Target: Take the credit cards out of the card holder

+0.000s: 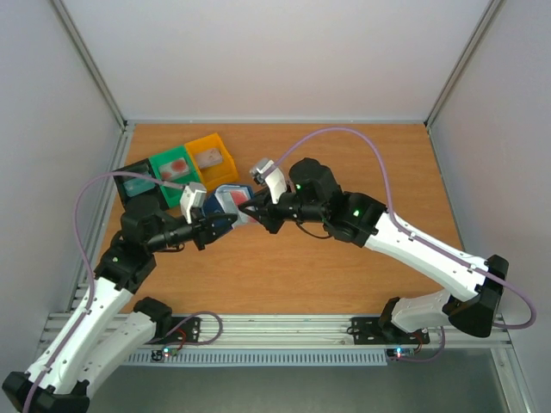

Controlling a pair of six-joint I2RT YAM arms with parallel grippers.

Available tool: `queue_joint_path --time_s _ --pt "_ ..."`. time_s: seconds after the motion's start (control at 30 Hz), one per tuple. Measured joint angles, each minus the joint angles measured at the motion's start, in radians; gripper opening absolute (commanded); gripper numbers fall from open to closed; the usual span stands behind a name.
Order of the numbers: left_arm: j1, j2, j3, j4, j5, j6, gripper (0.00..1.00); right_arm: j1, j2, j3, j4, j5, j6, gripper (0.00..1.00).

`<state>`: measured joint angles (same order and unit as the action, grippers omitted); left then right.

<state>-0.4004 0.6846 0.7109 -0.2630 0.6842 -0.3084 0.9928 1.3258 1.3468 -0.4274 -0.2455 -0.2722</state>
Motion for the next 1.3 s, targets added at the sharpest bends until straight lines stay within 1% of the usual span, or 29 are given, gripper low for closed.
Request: queue_joint_path --time_s 0.03,0.07,0.17,0.23,0.3,0.33,0.37,0.4,0.43,0.47,0.5,0.57,0.6,0.63,0.67,0.7,0.73,0.77,0.83,0.87,0.9,1.03,1.07,1.13,1.2,1.23,1.3 --pt "-0.001 0.000 0.000 -0.001 0.005 0.003 0.03 -0.008 0.000 0.002 0.000 -0.015 -0.001 0.01" --pt "0.001 -0.003 0.000 -0.004 0.005 0.004 0.01 -0.023 -0.001 0.002 0.000 -0.035 -0.001 0.01" --pt "0.001 -0.005 0.000 0.000 0.007 0.019 0.00 -0.081 -0.009 -0.001 -0.003 -0.143 0.003 0.02" --pt "-0.001 -0.012 -0.001 0.008 0.036 0.021 0.00 -0.129 -0.018 -0.015 0.000 -0.243 0.007 0.04" --pt "-0.001 -0.019 -0.010 0.035 0.084 0.022 0.00 -0.156 -0.028 -0.023 -0.003 -0.312 0.005 0.11" --pt "-0.001 -0.025 -0.019 0.055 0.114 0.021 0.00 -0.164 -0.032 -0.024 -0.009 -0.334 0.003 0.19" --pt "0.000 -0.029 -0.027 0.074 0.139 0.021 0.00 -0.169 -0.039 -0.024 -0.020 -0.363 -0.005 0.25" --pt "0.001 -0.037 -0.038 0.098 0.174 0.019 0.00 -0.171 -0.044 -0.024 -0.028 -0.387 -0.014 0.29" --pt "0.001 -0.042 -0.047 0.117 0.203 0.016 0.00 -0.174 -0.050 -0.024 -0.035 -0.416 -0.019 0.30" --pt "0.002 -0.043 -0.052 0.132 0.224 0.012 0.00 -0.174 -0.056 -0.024 -0.039 -0.438 -0.023 0.28" --pt "0.002 -0.043 -0.054 0.148 0.254 0.008 0.00 -0.175 -0.064 -0.024 -0.043 -0.467 -0.035 0.22" --pt "0.002 -0.040 -0.054 0.172 0.294 0.005 0.00 -0.175 -0.077 -0.023 -0.052 -0.501 -0.052 0.05" --pt "0.002 -0.037 -0.054 0.181 0.322 0.006 0.00 -0.175 -0.084 -0.023 -0.060 -0.510 -0.058 0.02" --pt "0.002 -0.036 -0.054 0.190 0.343 0.008 0.00 -0.175 -0.091 -0.023 -0.070 -0.510 -0.069 0.01" --pt "0.001 -0.036 -0.053 0.197 0.355 0.011 0.01 -0.176 -0.095 -0.023 -0.076 -0.516 -0.077 0.01" --pt "0.000 -0.035 -0.053 0.202 0.366 0.014 0.06 -0.177 -0.100 -0.023 -0.081 -0.518 -0.082 0.01" --pt "0.001 -0.033 -0.053 0.203 0.370 0.015 0.24 -0.177 -0.106 -0.023 -0.086 -0.511 -0.086 0.01" --pt "0.000 -0.032 -0.051 0.200 0.367 0.017 0.35 -0.177 -0.111 -0.023 -0.091 -0.502 -0.090 0.01" --pt "-0.006 -0.031 -0.043 0.177 0.322 0.019 0.51 -0.179 -0.121 -0.023 -0.103 -0.472 -0.095 0.01" --pt "-0.003 -0.031 -0.039 0.149 0.264 0.019 0.55 -0.185 -0.133 -0.023 -0.121 -0.444 -0.095 0.01" --pt "0.000 -0.031 -0.036 0.118 0.193 0.018 0.56 -0.192 -0.148 -0.023 -0.139 -0.411 -0.095 0.01" --pt "0.002 -0.023 -0.033 -0.002 -0.086 0.039 0.55 -0.201 -0.185 0.018 -0.218 -0.264 -0.091 0.01" --pt "0.002 -0.016 -0.033 -0.032 -0.152 0.055 0.53 -0.201 -0.184 0.040 -0.242 -0.190 -0.083 0.01" --pt "0.004 -0.004 -0.032 -0.082 -0.237 0.084 0.50 -0.199 -0.175 0.079 -0.291 -0.059 -0.060 0.01" --pt "0.007 0.007 -0.032 -0.118 -0.262 0.110 0.46 -0.197 -0.149 0.132 -0.356 0.111 -0.027 0.01" --pt "0.008 0.006 -0.032 -0.125 -0.253 0.124 0.45 -0.193 -0.128 0.161 -0.390 0.197 -0.011 0.01" --pt "0.008 0.002 -0.028 -0.117 -0.188 0.143 0.44 -0.175 -0.060 0.240 -0.477 0.396 0.028 0.01"
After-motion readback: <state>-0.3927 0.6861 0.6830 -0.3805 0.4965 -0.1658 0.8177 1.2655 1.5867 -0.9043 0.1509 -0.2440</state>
